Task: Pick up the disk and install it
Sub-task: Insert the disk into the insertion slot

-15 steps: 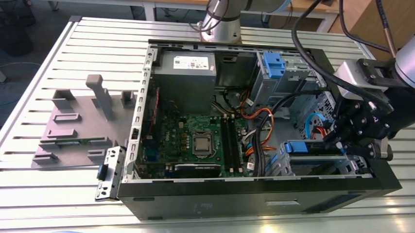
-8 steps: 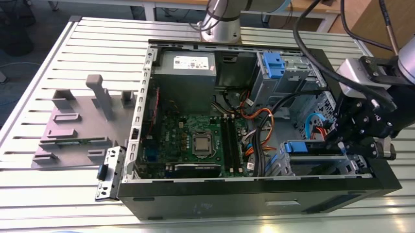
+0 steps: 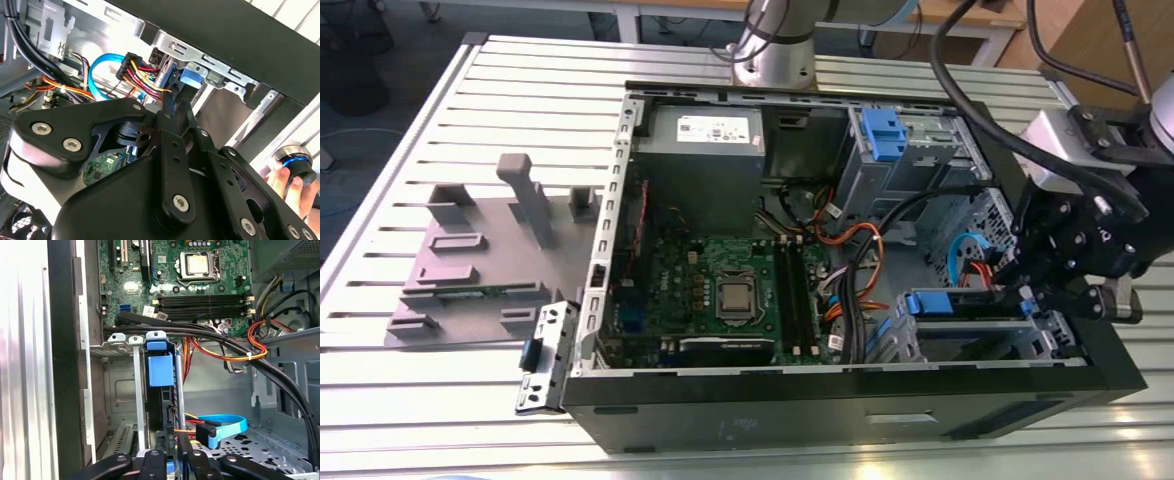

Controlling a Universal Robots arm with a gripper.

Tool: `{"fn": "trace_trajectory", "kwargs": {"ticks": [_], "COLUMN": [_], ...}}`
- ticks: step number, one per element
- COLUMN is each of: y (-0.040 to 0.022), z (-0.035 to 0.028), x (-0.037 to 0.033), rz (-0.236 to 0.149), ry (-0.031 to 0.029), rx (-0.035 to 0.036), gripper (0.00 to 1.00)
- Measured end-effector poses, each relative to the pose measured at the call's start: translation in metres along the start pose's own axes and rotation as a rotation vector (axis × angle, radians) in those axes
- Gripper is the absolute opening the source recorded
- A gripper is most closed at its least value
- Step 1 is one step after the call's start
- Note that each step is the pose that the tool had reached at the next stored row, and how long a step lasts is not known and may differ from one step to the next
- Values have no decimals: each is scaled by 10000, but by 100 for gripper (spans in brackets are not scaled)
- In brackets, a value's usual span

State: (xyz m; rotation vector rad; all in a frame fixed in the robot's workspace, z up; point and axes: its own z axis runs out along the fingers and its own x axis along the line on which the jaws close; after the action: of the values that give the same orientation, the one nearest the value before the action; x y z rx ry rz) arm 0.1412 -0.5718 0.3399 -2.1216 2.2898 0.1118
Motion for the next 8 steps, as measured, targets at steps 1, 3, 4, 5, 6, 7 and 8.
{"fn": "trace_trajectory", "kwargs": {"ticks": [1,3,4,5,6,7,8], "y": [0,0,0,0,0,-1,-2], "z": [2,9,13,16,20,25,33], "x": [0,1,1,1,2,5,12], "rz": [-27,-103,-141,-176,-209,-235,-251], "ry": [-45,-119,-156,-186,-210,-230,-238], "rx": [-5,-16,-21,-26,-30,-33,-35], "gripper": [22,11,11,11,11,11,11]}}
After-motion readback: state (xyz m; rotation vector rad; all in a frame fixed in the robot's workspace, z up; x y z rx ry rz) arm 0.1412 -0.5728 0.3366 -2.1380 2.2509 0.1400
